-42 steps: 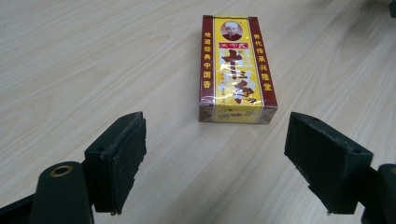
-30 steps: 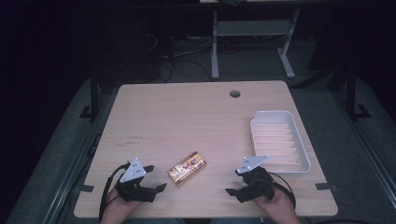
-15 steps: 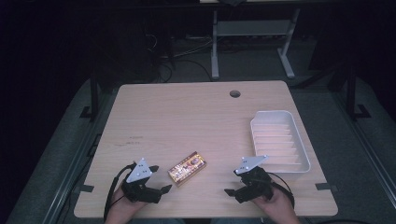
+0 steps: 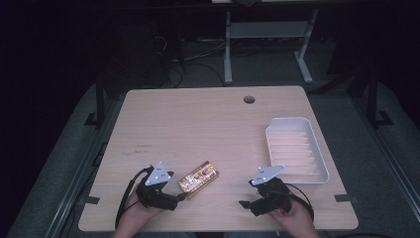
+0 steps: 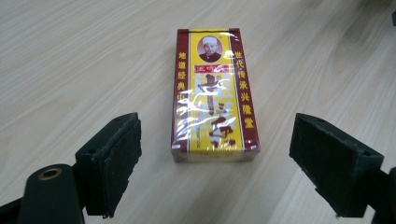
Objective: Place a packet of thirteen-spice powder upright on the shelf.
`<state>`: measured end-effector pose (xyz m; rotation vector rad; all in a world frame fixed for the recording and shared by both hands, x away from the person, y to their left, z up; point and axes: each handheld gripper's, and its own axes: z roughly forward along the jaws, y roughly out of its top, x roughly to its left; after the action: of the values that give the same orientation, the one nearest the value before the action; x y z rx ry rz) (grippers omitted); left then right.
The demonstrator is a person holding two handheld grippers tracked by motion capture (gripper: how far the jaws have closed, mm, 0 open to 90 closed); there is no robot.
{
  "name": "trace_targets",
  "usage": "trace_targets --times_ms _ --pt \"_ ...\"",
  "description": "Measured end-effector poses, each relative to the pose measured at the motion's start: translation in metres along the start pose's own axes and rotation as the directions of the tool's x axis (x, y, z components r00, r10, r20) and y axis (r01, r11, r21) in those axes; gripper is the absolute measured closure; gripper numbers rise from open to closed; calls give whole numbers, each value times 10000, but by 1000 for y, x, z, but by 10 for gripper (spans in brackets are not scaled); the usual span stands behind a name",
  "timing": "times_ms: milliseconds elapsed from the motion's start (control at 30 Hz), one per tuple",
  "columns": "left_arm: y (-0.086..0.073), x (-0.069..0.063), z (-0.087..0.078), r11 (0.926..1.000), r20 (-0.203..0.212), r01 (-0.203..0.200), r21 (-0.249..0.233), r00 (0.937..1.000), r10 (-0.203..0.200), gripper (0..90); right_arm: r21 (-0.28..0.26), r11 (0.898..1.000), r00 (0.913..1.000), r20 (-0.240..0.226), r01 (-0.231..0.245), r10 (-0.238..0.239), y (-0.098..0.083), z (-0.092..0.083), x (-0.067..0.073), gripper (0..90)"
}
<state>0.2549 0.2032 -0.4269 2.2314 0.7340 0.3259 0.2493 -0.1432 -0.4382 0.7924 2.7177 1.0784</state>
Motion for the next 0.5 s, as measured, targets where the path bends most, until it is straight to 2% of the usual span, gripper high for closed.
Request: trace_targets --times_ms 133,333,500 --pt "8 -2 11 9996 315 -42 272 9995 34 157 -13 10000 10000 -39 -45 45 0 0 0 233" --pt "12 -7 22 9973 211 -366 635 9992 353 157 -68 9999 9999 -2 -110 110 0 -1 0 233" --pt "10 -2 28 9954 89 -281 913 9996 274 157 -63 9999 9999 -32 -108 108 0 0 1 233"
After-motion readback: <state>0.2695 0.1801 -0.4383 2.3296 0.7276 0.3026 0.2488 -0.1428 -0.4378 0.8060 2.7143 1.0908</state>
